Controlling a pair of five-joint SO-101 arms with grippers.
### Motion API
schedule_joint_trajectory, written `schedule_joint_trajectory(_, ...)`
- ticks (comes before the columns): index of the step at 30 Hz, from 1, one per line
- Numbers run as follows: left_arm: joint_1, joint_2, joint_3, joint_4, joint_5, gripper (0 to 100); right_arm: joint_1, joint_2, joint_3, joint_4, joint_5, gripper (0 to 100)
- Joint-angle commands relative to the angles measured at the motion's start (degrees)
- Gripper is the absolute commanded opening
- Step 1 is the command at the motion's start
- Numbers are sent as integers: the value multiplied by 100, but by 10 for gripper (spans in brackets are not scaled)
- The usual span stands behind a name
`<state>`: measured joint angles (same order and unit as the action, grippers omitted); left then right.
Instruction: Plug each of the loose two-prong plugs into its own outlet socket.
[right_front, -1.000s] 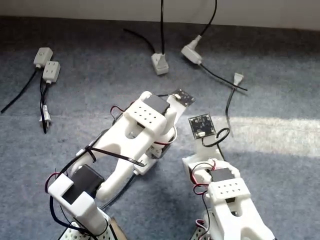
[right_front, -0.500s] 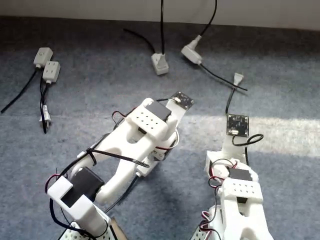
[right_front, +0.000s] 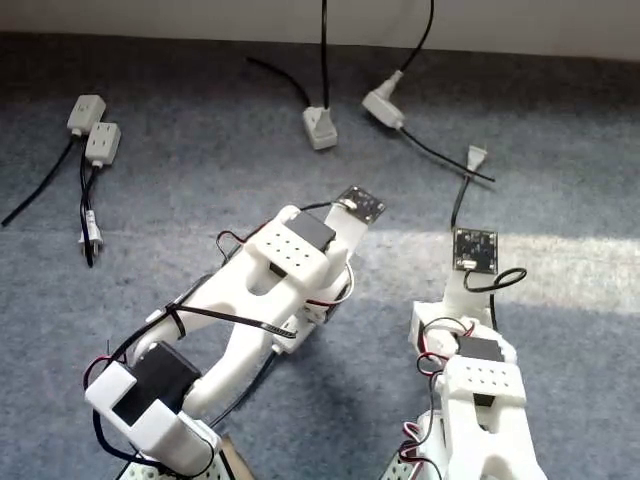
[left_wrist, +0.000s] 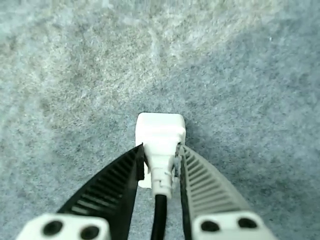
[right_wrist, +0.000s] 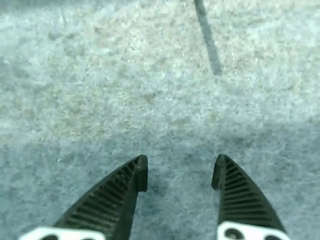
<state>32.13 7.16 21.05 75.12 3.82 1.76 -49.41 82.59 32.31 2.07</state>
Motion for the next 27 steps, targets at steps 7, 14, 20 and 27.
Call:
schedule_joint_trajectory(7, -145, 1411, -725, 167, 185, 7, -101, -75, -13, -66, -9, 220)
schedule_joint_trajectory(14, -163, 1420, -708, 176, 334, 7, -101, -75, -13, -66, -9, 220)
schedule_joint_trajectory(20, -163, 1385, -752, 167, 352, 21, -110, -75, -13, -66, -9, 220)
schedule_joint_trajectory(27, -207, 787, -708, 176, 589, 133, -119, -75, -13, -75, 0, 220)
